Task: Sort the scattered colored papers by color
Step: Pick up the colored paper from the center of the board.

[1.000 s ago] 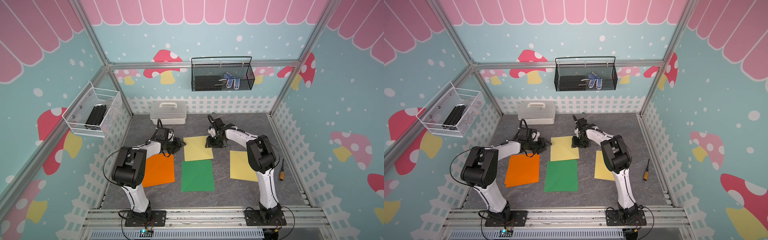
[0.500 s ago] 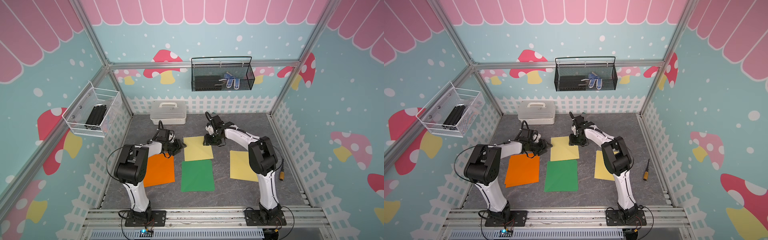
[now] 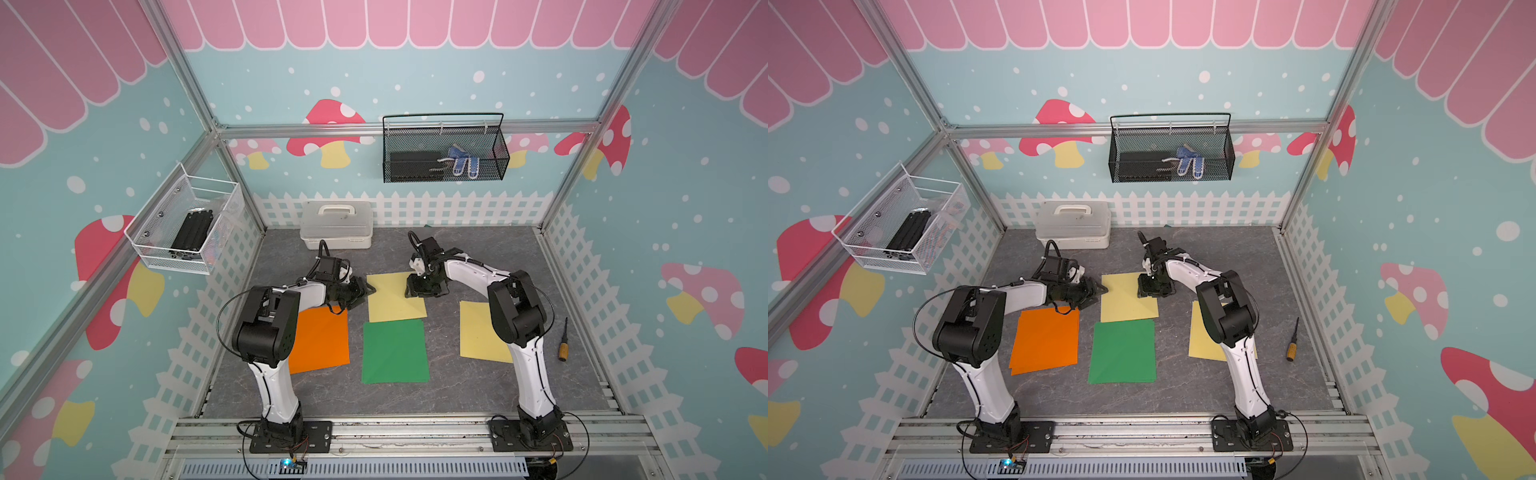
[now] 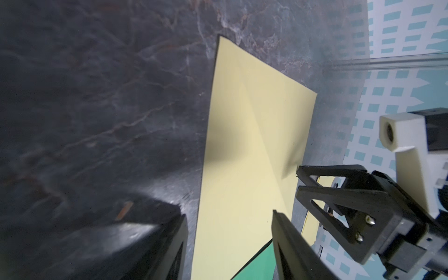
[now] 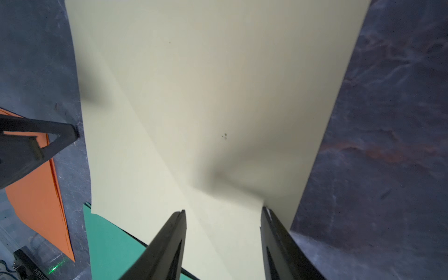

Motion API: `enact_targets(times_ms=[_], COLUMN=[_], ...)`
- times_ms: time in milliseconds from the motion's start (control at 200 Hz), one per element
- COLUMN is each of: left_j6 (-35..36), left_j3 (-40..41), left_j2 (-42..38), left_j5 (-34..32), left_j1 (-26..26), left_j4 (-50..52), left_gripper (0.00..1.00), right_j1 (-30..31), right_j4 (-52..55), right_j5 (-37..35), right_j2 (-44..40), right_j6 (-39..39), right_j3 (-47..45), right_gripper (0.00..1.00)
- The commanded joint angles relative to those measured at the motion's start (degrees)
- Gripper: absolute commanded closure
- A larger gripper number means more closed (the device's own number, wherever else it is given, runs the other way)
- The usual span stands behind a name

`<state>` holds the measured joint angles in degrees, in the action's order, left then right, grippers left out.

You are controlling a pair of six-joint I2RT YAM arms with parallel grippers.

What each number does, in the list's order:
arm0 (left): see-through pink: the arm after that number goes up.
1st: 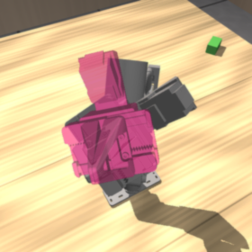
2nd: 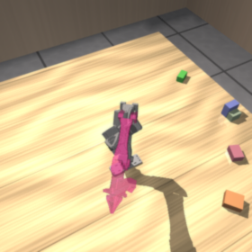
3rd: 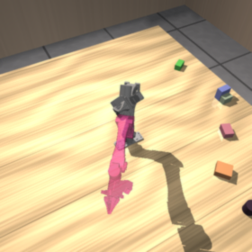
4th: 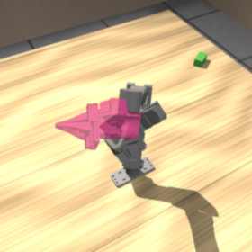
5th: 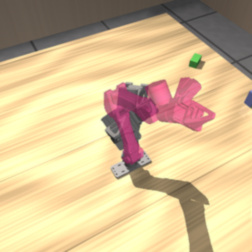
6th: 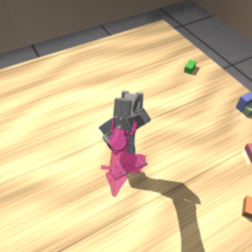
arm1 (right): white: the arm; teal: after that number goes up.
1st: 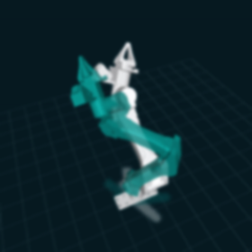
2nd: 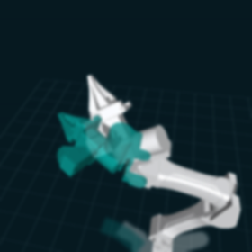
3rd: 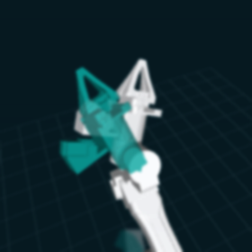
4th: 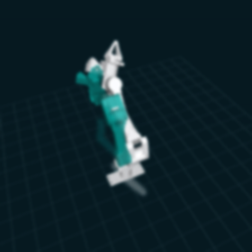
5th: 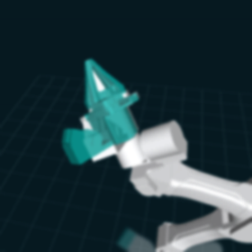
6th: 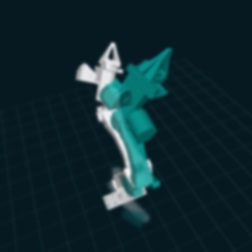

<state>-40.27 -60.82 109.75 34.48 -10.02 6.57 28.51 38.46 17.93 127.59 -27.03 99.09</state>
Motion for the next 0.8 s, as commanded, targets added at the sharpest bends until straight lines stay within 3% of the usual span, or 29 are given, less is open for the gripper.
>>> enact_targets(times_ms=[0, 520, 796], left_j6=[1.3, -0.4, -11.8], left_j3=[-1.8, -8.0, -2.4], left_j2=[3.8, 9.1, 11.8], left_j5=[0.0, 2.6, 11.3], left_j1=[-1.5, -4.3, -3.4], left_j4=[1.8, -0.3, -25.2], left_gripper=[0.4, 0.4, 0.39], right_j1=[0.1, 0.1, 0.1], right_j4=[0.5, 0.1, 0.1], right_j5=[0.8, 1.6, 1.7], right_j2=[2.3, 3.7, 3.9], right_j6=[0.2, 0.1, 0.1], right_j3=[0.7, 0.8, 0.9], right_gripper=[0.47, 0.48, 0.48])
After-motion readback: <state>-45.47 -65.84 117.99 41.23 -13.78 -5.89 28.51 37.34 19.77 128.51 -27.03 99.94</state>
